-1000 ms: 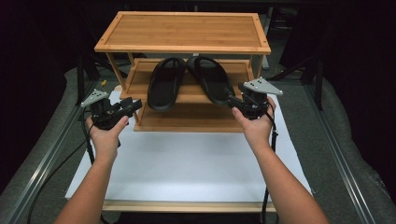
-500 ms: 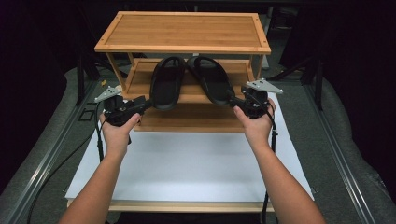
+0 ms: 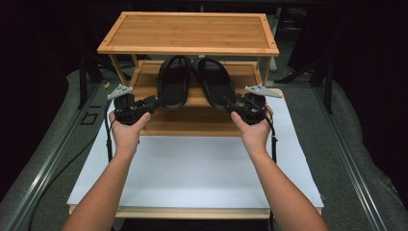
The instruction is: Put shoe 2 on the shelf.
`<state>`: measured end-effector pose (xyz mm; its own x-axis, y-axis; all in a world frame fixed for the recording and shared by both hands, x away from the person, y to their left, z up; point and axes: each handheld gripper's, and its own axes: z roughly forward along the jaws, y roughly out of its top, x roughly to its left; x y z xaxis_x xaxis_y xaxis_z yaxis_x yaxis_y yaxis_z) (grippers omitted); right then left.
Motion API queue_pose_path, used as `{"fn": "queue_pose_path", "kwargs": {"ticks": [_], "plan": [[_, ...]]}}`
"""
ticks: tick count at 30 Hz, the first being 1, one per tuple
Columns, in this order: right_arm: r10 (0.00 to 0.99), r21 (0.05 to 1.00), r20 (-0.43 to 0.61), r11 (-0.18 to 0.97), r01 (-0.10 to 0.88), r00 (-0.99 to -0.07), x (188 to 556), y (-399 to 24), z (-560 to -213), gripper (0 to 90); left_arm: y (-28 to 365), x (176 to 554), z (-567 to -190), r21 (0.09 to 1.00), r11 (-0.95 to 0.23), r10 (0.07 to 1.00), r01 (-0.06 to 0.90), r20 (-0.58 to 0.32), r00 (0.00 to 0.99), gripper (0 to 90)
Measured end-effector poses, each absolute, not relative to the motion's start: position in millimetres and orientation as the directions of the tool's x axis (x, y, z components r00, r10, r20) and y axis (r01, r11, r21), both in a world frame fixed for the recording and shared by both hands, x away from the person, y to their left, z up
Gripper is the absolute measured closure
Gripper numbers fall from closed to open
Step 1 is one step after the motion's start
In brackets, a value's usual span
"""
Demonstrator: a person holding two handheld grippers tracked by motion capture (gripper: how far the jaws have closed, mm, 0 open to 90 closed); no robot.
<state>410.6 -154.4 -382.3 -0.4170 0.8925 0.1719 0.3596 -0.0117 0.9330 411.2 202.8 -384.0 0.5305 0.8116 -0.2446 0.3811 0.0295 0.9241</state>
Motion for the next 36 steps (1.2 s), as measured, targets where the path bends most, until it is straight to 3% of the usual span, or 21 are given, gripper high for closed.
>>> {"fn": "queue_pose_path", "kwargs": {"ticks": [11, 36], "plan": [[0.869, 0.958, 0.09, 0.059, 0.282, -0.487, 396, -120, -383, 41.9, 205, 417, -383, 0.925, 0.016, 0.829, 0.379, -0.224, 0.513, 62.5], [0.848, 0.96, 0.132, 0.02, 0.28, -0.513, 402, -102, -387, 41.0, 204, 428, -383, 0.923, 0.016, 0.835, 0.385, -0.224, 0.503, 62.8]]}}
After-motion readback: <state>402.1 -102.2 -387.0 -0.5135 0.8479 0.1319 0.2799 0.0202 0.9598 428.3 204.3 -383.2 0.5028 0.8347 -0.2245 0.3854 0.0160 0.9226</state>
